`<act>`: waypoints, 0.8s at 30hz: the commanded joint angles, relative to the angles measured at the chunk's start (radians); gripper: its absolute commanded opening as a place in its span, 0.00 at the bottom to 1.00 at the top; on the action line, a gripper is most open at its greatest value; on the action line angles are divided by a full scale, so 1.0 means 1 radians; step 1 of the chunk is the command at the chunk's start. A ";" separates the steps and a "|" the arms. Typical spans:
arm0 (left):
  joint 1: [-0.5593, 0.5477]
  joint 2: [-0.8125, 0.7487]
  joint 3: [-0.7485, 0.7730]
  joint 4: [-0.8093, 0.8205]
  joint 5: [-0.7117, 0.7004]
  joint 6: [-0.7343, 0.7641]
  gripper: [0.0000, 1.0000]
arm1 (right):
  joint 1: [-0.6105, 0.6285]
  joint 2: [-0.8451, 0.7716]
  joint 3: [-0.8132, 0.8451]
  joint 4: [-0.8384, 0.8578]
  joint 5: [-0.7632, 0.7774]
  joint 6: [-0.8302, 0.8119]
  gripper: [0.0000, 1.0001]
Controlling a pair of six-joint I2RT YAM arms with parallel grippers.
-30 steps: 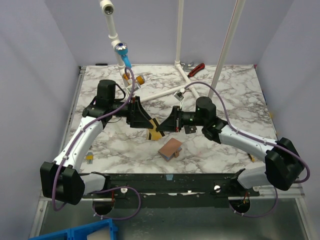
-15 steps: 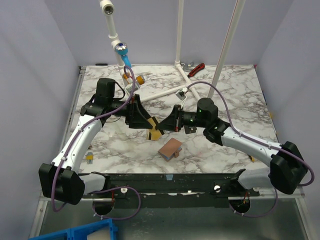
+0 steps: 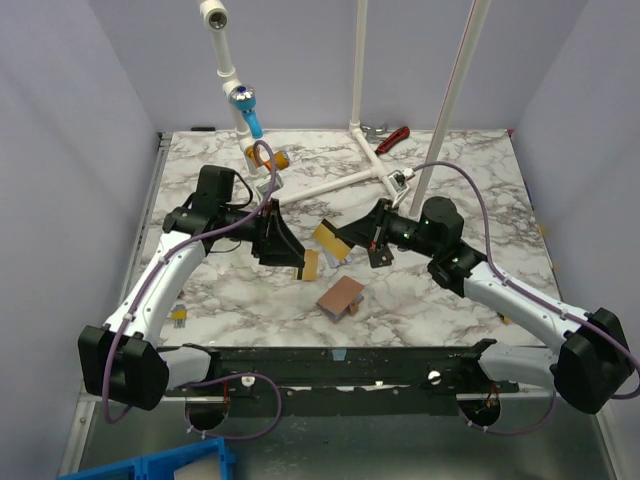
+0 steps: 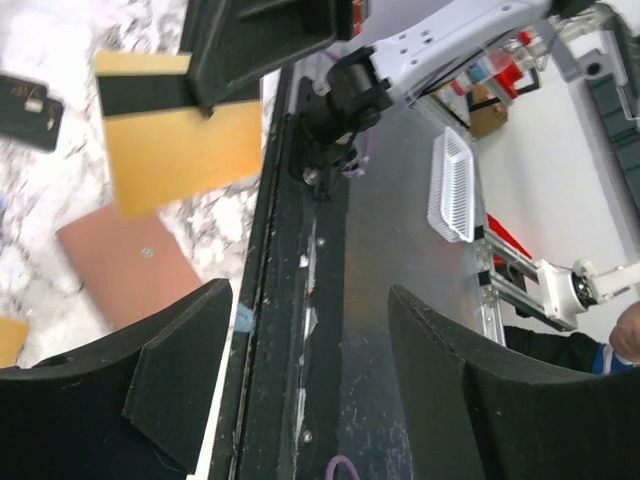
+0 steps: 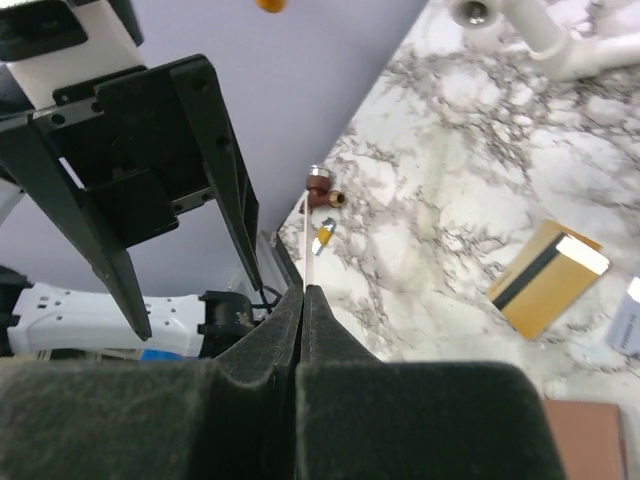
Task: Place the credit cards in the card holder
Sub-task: Open the card holder at the center of the board.
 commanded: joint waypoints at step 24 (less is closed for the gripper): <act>-0.688 0.149 -0.074 0.162 -1.100 0.205 0.99 | -0.012 -0.122 -0.016 -0.869 0.596 -0.047 0.01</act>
